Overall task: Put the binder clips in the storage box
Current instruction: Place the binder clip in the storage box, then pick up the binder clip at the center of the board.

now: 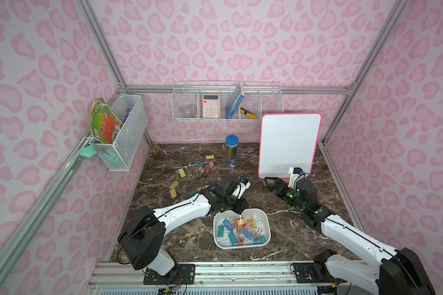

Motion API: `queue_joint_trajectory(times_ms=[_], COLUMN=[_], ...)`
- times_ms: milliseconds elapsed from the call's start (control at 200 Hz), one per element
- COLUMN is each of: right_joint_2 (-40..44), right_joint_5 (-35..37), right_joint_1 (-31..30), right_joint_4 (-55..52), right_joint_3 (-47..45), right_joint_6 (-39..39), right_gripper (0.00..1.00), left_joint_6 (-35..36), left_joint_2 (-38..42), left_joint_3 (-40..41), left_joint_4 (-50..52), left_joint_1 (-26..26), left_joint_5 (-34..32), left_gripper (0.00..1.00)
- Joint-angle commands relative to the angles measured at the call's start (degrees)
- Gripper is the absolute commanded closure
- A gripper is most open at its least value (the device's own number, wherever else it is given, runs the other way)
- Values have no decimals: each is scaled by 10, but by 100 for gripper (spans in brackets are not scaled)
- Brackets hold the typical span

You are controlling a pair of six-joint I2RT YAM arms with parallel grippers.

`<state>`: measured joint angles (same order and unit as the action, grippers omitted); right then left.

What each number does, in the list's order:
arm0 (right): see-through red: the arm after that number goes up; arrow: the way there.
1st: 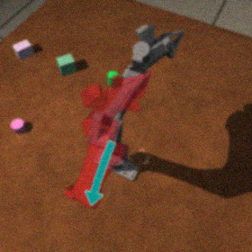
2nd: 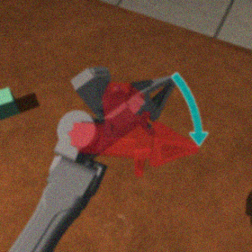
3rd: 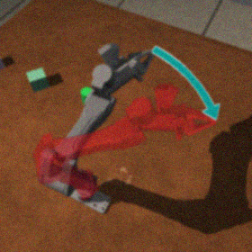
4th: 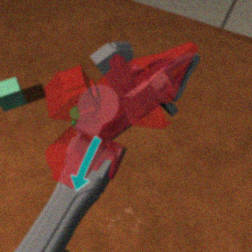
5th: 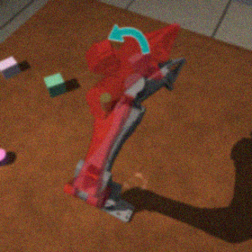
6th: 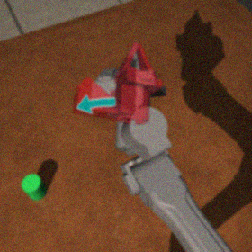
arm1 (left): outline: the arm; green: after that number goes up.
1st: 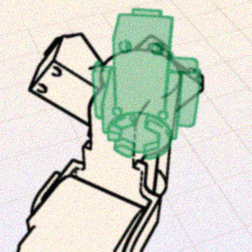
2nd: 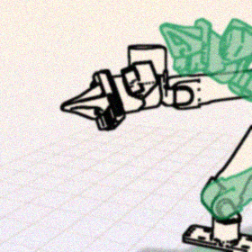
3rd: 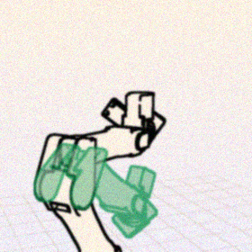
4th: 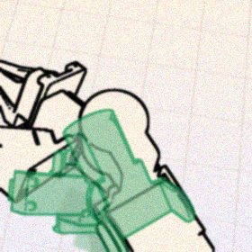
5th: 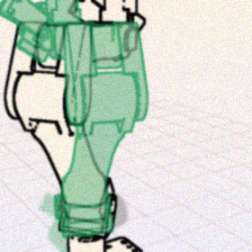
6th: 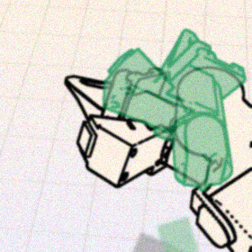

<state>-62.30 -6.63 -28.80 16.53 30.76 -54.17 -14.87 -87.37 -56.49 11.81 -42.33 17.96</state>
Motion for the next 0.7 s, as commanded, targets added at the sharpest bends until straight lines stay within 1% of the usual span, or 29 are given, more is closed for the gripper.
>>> queue_joint_trajectory(times_ms=[0,70,130,160,265,375,470,560,625,695], right_joint_2=[-7,-13,-21,-24,-33,-40,-45,-47,-47,-48], right_joint_5=[-21,-21,-23,-24,-23,-19,-17,-16,-14,-15], right_joint_1=[-9,-19,-26,-29,-42,-44,-43,-43,-43,-43], right_joint_4=[26,29,30,30,31,30,27,23,21,19], right_joint_3=[16,27,36,40,49,48,49,48,48,48], right_joint_6=[38,51,59,63,72,65,60,57,55,52], right_gripper=[2,2,2,2,2,2,2,2,2,2], left_joint_6=[-12,-15,-21,-43,-65,-122,-181,-241,-283,-329], left_joint_2=[21,42,63,73,97,106,102,85,71,59], left_joint_3=[-10,-12,-14,-20,-38,-45,-38,-23,-10,7], left_joint_4=[5,9,16,33,86,133,161,168,170,165], left_joint_1=[24,43,62,71,120,193,258,303,320,325], left_joint_5=[-13,-12,-27,-58,-135,-178,-150,-87,-48,-23], left_gripper=[67,64,64,64,66,68,69,69,69,70])
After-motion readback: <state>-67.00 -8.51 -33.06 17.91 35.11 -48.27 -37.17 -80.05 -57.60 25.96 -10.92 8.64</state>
